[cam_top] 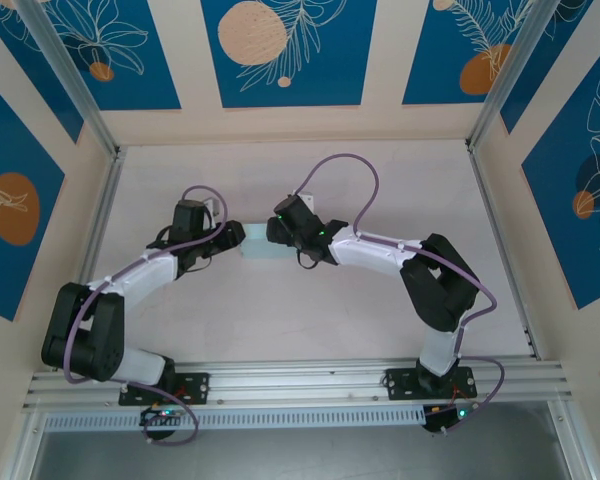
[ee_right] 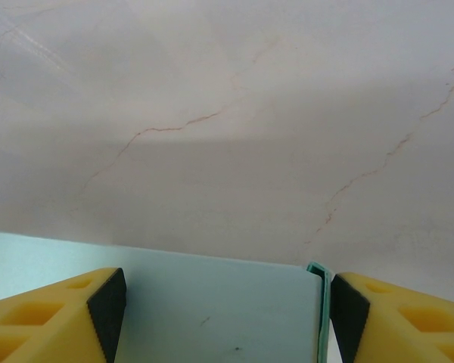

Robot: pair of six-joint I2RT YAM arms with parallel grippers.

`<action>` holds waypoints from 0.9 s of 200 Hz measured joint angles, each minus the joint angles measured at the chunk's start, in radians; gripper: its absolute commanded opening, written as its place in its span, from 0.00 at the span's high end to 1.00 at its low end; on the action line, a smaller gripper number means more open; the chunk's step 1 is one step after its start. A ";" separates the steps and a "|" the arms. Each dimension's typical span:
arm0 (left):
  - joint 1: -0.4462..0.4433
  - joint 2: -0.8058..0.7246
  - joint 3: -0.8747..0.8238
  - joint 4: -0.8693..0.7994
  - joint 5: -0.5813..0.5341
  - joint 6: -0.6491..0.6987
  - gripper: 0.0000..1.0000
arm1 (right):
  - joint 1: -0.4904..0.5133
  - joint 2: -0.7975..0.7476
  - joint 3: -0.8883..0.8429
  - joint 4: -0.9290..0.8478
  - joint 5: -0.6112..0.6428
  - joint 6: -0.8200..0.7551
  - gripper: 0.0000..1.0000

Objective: Fold the paper box

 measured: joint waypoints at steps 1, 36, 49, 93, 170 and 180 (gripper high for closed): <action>0.000 0.000 -0.002 0.003 0.000 0.000 0.57 | 0.000 0.000 0.001 -0.002 -0.001 0.000 0.28; 0.002 0.002 -0.022 0.056 0.011 -0.003 0.60 | 0.000 0.001 0.069 -0.142 -0.018 0.003 0.26; 0.002 0.003 -0.021 0.058 0.011 -0.002 0.60 | 0.000 0.003 0.106 -0.217 -0.032 -0.002 0.25; 0.002 -0.004 -0.021 0.049 0.005 -0.001 0.61 | -0.021 0.005 0.216 -0.452 -0.115 -0.043 0.23; 0.001 -0.018 -0.008 0.005 -0.024 0.002 0.61 | -0.134 -0.141 0.163 -0.491 -0.376 -0.035 0.33; 0.001 -0.017 -0.006 0.003 -0.024 0.002 0.61 | -0.142 -0.158 0.142 -0.480 -0.403 -0.033 0.34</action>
